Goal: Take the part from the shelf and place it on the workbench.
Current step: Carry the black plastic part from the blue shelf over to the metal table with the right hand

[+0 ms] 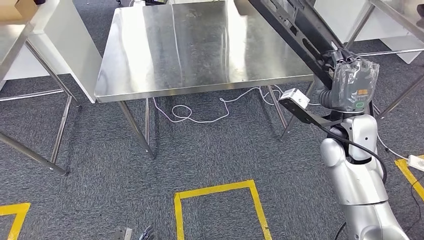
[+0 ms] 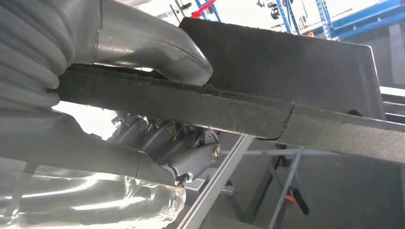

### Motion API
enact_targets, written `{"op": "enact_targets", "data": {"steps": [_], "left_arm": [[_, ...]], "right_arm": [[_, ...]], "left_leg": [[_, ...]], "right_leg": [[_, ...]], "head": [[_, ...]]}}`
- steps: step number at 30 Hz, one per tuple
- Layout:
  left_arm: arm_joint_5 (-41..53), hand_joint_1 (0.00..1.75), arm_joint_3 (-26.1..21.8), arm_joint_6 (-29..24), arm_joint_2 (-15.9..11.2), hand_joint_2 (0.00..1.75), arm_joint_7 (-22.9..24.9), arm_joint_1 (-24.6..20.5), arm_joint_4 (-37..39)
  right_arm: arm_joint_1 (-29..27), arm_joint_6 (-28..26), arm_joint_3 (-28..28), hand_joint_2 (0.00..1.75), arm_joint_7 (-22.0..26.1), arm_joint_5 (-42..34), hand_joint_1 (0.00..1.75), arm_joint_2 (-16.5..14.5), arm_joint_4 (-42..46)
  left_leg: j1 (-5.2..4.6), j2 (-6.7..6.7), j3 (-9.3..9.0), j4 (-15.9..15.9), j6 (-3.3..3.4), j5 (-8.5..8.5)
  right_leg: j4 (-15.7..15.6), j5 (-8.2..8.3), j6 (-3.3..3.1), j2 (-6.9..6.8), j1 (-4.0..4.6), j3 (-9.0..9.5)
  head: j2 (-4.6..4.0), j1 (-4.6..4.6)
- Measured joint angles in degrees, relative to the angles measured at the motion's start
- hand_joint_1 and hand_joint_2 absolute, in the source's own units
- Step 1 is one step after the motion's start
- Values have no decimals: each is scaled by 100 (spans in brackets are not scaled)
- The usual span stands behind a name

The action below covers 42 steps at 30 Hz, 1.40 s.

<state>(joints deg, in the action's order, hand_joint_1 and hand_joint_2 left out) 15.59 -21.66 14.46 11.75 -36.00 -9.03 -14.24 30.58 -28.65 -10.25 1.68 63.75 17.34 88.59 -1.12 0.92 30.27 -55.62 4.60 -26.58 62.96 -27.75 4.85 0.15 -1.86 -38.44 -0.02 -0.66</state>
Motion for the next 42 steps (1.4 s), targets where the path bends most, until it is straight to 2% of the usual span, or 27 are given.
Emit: {"op": "enact_targets", "data": {"steps": [1, 2, 3, 4, 6, 8, 10, 12, 13, 14, 16, 17, 18, 20, 22, 24, 26, 27, 28, 29, 31, 32, 33, 35, 37, 40, 42], "left_arm": [[-1, 0, 0, 2, -3, 175, 0, 0, 2], [-2, 0, 0, 2, -5, 175, 1, -3, 4], [-4, 0, 0, 2, -9, 175, 1, -7, 5], [-5, 0, 0, 2, -11, 175, 1, -10, 5], [-7, 0, 0, 3, -13, 175, -1, -20, 3], [-8, 0, 0, 3, -13, 175, -3, -28, 2], [-8, 0, 0, 4, -12, 175, -3, -23, 3], [-14, 0, 0, 8, -14, 175, -2, -12, 3], [-22, 0, 0, 12, -15, 175, -2, -9, 3], [-31, 0, 0, 18, -16, 175, -2, -9, 4], [-46, 0, 0, 37, -28, 175, 0, -8, 7], [-51, 0, 1, 45, -38, 175, 2, -5, 8], [-55, 0, 1, 51, -47, 175, 5, -1, 9], [-61, 0, 2, 59, -56, 175, 10, 1, 10], [-63, 0, 2, 63, -49, 175, 11, -10, 10], [-64, 0, 2, 66, -37, 175, 12, -28, 10], [-67, 0, 2, 67, -33, 175, 13, -37, 10], [-68, 0, 2, 68, -32, 175, 13, -33, 10], [-69, 0, 3, 69, -31, 175, 13, -27, 10], [-69, 0, 3, 70, -29, 175, 14, -21, 10], [-67, 0, 5, 71, -27, 175, 20, -11, 14], [-65, 0, 6, 70, -26, 175, 25, -10, 17], [-63, 0, 7, 69, -25, 175, 32, -7, 21], [-60, 0, 14, 67, -22, 175, 46, -8, 23], [-60, 0, 24, 67, -16, 175, 54, -11, 18], [-101, 0, 28, 85, -10, 175, 52, -14, 15], [-156, 0, 26, 111, -10, 175, 62, -6, 16]], "right_arm": [[4, 2, -3, 175, 3, -1, 175, -1, -14], [2, 3, -5, 175, 5, -1, 175, -2, -26], [1, 5, -7, 175, 7, 0, 175, 1, -38], [4, 6, -7, 175, 8, 0, 175, 5, -45], [18, 7, -5, 175, 7, 2, 175, 16, -44], [41, 7, -6, 175, 7, 3, 175, 19, -41], [50, 7, -9, 175, 8, 3, 175, 16, -42], [51, 7, -12, 175, 9, 3, 175, 13, -45], [51, 7, -13, 175, 9, 3, 175, 13, -48], [55, 7, -14, 175, 9, 3, 175, 13, -53], [70, 7, -17, 175, 9, 3, 175, 9, -75], [77, 7, -20, 175, 9, 3, 175, 6, -89], [76, 7, -22, 175, 8, 2, 175, 0, -100], [78, 8, -22, 175, 7, 1, 175, -3, -110], [110, 7, -20, 175, 7, 2, 175, 7, -110], [143, 7, -17, 175, 8, 0, 175, 19, -111], [136, 13, -16, 175, 5, -1, 175, 28, -118], [127, 18, -16, 175, 2, 1, 175, 32, -123], [121, 26, -16, 175, -2, 2, 175, 34, -126], [120, 37, -16, 175, -8, 5, 175, 38, -129], [110, 61, -15, 175, -24, 15, 175, 47, -132], [100, 72, -16, 175, -35, 21, 175, 54, -136], [88, 80, -13, 175, -46, 26, 175, 65, -135], [74, 86, -4, 175, -68, 33, 175, 86, -121], [69, 86, 5, 175, -81, 37, 175, 103, -84], [57, 97, 13, 175, -89, 37, 175, 131, -40], [17, 119, 28, 175, -106, 32, 175, 175, -16]], "left_leg": [[-9, 4, -51, -23, -32, -82], [-20, 1, -81, -49, -64, -159], [-30, -2, -96, -76, -92, -218], [-29, -4, -105, -92, -112, -261], [-6, -21, -2, -299, -162, -257], [37, -50, 407, -929, -240, -234], [81, -71, 999, -1679, -315, -419], [107, -74, 1421, -1950, -344, -649], [112, -74, 1496, -1818, -336, -618], [109, -74, 1489, -1537, -312, -436], [61, -61, 1372, -773, -208, 252], [13, -42, 1311, -472, -144, 512], [-24, -14, 1256, -276, -84, 668], [-60, 36, 1128, -128, -17, 655], [-51, 38, 931, -61, 33, 673], [-55, 21, 768, -46, 95, 663], [-64, 24, 679, -54, 135, 577], [-66, 35, 630, -59, 142, 524], [-67, 48, 572, -68, 138, 460], [-66, 62, 505, -83, 126, 389], [-72, 85, 388, -135, 82, 232], [-78, 99, 357, -164, 53, 167], [-84, 107, 349, -192, 28, 120], [-92, 122, 367, -247, -11, 77], [-83, 83, 493, -465, -71, 71], [17, -31, 1066, -1354, -232, -105], [102, -67, 1466, -1785, -312, -299]], "right_leg": [[-295, 239, 11, -22, -7, 69], [-479, 418, -24, -29, -2, 121], [-542, 486, -106, -33, 10, 146], [-537, 459, -206, -16, 16, 176], [-541, 428, -301, 12, -5, 254], [-555, 353, -373, 28, -19, 365], [-560, 237, -417, 34, -13, 488], [-562, 101, -421, 45, -11, 652], [-564, 28, -420, 50, -11, 751], [-568, -46, -416, 54, -11, 853], [-584, -190, -391, 68, -5, 1021], [-600, -260, -366, 85, 4, 1070], [-610, -308, -338, 101, 27, 1140], [-583, -335, -255, 125, 94, 1271], [-398, -417, -219, 98, 130, 1320], [97, -651, -253, 64, 122, 1061], [659, -923, -271, 59, 115, 593], [773, -1020, -263, 58, 106, 403], [711, -1034, -225, 57, 93, 288], [488, -919, -161, 56, 73, 244], [-165, -288, 8, 32, 35, 264], [-395, 0, 10, 19, 37, 307], [-519, 217, -30, 8, 43, 327], [-546, 281, -171, 9, 40, 372], [-573, 256, -238, 18, -6, 439], [-592, 164, -343, 16, -34, 603], [-592, 80, -360, 21, -40, 696]], "head": [[0, 8], [0, 5], [0, 7], [0, 3], [0, -3], [0, -13], [0, -18], [0, -17], [0, -18], [0, -17], [0, -16], [0, -19], [0, -23], [0, -19], [0, -13], [0, -9], [0, 1], [0, 1], [0, 4], [0, 5], [0, 4], [0, 6], [0, 0], [0, 6], [0, 3], [0, -14], [0, -16]]}}
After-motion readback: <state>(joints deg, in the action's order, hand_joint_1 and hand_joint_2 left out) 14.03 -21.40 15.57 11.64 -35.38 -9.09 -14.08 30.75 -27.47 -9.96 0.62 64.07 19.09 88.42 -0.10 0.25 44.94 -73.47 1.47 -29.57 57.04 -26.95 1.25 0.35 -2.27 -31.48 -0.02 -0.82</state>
